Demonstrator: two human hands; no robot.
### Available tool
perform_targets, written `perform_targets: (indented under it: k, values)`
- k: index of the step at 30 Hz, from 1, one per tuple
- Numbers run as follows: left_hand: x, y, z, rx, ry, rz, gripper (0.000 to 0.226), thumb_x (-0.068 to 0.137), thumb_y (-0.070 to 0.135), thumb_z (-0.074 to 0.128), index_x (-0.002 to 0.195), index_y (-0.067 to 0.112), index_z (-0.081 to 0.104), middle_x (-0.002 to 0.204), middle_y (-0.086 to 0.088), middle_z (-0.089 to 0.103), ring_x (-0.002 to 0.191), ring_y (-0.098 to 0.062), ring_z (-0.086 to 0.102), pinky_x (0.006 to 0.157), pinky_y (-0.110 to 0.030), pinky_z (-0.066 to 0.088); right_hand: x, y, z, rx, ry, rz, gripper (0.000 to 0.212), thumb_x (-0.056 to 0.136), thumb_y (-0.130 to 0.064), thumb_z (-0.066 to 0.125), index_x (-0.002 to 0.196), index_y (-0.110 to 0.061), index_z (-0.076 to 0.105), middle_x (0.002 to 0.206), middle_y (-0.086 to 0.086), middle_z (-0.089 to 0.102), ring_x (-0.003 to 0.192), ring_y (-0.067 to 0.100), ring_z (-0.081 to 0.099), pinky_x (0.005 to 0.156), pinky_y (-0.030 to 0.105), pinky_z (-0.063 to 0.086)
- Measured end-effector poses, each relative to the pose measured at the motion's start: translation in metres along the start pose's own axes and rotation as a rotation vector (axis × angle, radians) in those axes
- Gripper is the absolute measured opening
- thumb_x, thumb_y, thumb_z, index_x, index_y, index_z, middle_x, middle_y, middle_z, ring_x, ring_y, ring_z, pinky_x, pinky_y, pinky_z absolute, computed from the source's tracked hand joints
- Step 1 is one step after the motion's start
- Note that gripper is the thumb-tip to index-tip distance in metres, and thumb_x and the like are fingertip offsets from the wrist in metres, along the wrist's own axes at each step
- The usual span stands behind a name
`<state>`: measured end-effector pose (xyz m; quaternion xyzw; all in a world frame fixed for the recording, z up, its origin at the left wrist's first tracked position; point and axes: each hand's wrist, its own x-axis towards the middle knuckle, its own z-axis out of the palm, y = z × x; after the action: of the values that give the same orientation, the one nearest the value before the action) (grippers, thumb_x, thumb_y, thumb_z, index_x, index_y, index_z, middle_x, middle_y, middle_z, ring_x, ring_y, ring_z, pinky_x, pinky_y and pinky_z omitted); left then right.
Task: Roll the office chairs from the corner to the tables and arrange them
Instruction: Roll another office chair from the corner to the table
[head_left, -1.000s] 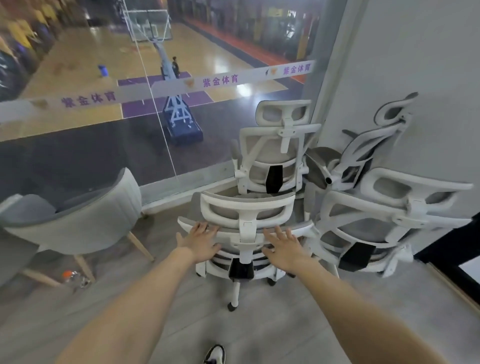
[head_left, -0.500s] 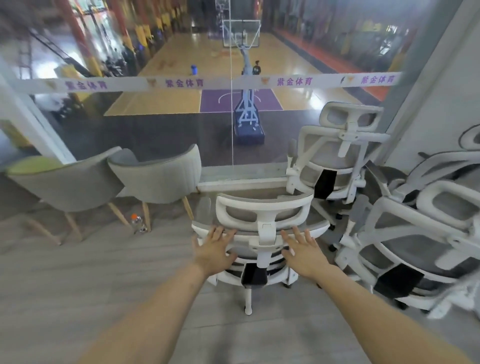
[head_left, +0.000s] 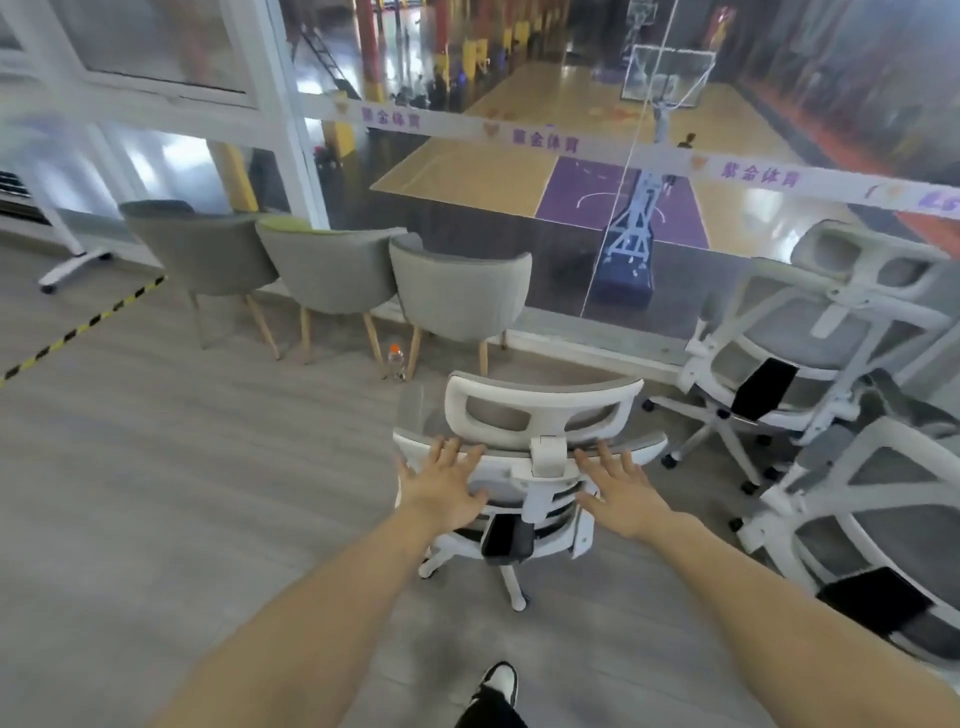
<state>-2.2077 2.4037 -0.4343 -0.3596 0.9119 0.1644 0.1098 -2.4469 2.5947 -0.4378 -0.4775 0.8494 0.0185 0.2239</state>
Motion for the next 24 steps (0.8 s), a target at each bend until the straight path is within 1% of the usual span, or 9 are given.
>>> perform_targets:
  k: [3, 6, 9, 12, 17, 19, 24]
  values:
    - [-0.051, -0.021, 0.012, -0.039, -0.016, -0.083, 0.077, 0.097, 0.064, 0.034, 0.161, 0.048, -0.004, 0.172, 0.009, -0.017, 0.156, -0.018, -0.025, 0.118, -0.074, 0.0, -0.012, -0.03, 0.009, -0.076, -0.031, -0.07, 0.069, 0.106, -0.055, 0.033, 0.164, -0.042, -0.002, 0.172, 0.003, -0.018, 0.157, 0.04, -0.014, 0.127, 0.052, 0.005]
    - [-0.094, -0.04, 0.021, -0.066, -0.044, -0.148, 0.083, 0.097, 0.068, 0.036, 0.16, 0.048, -0.014, 0.167, 0.006, -0.032, 0.153, -0.021, -0.034, 0.118, -0.074, -0.005, -0.02, -0.058, 0.02, -0.128, -0.054, -0.136, 0.069, 0.106, -0.057, 0.031, 0.163, -0.042, -0.004, 0.172, 0.003, -0.02, 0.158, 0.04, -0.013, 0.128, 0.053, 0.005]
    - [-0.131, -0.062, 0.031, -0.09, -0.033, -0.212, 0.087, 0.096, 0.07, 0.038, 0.159, 0.048, -0.018, 0.164, 0.004, -0.039, 0.15, -0.023, -0.038, 0.118, -0.074, -0.004, -0.025, -0.089, 0.033, -0.156, -0.058, -0.204, 0.07, 0.106, -0.056, 0.031, 0.163, -0.043, -0.007, 0.171, 0.002, -0.023, 0.157, 0.039, -0.015, 0.128, 0.053, 0.004]
    - [-0.161, -0.088, 0.038, -0.107, -0.017, -0.279, 0.09, 0.095, 0.072, 0.039, 0.158, 0.048, -0.02, 0.163, 0.003, -0.041, 0.15, -0.023, -0.038, 0.118, -0.074, -0.005, -0.029, -0.127, 0.041, -0.172, -0.059, -0.269, 0.069, 0.107, -0.053, 0.031, 0.163, -0.042, -0.008, 0.171, 0.002, -0.025, 0.157, 0.038, -0.017, 0.128, 0.053, 0.002]
    - [-0.194, -0.132, 0.041, -0.119, 0.012, -0.39, 0.092, 0.094, 0.073, 0.04, 0.157, 0.048, -0.023, 0.163, 0.001, -0.04, 0.151, -0.026, -0.037, 0.119, -0.074, 0.0, -0.024, -0.189, 0.049, -0.153, -0.058, -0.382, 0.071, 0.108, -0.046, 0.036, 0.163, -0.042, -0.009, 0.17, 0.001, -0.027, 0.155, 0.037, -0.023, 0.128, 0.051, -0.001]
    - [-0.203, -0.151, 0.041, -0.128, 0.017, -0.431, 0.093, 0.093, 0.074, 0.04, 0.156, 0.048, -0.024, 0.163, 0.001, -0.041, 0.151, -0.027, -0.037, 0.119, -0.074, 0.0, -0.02, -0.213, 0.052, -0.148, -0.063, -0.422, 0.071, 0.109, -0.043, 0.037, 0.163, -0.042, -0.009, 0.169, 0.0, -0.028, 0.155, 0.037, -0.025, 0.128, 0.051, -0.001]
    - [-0.216, -0.204, 0.031, -0.122, 0.028, -0.526, 0.096, 0.091, 0.079, 0.037, 0.157, 0.046, -0.024, 0.164, -0.002, -0.038, 0.153, -0.03, -0.032, 0.119, -0.073, -0.002, 0.005, -0.281, 0.053, -0.154, -0.056, -0.504, 0.074, 0.108, -0.044, 0.04, 0.163, -0.042, -0.009, 0.168, 0.0, -0.03, 0.155, 0.036, -0.027, 0.128, 0.05, 0.0]
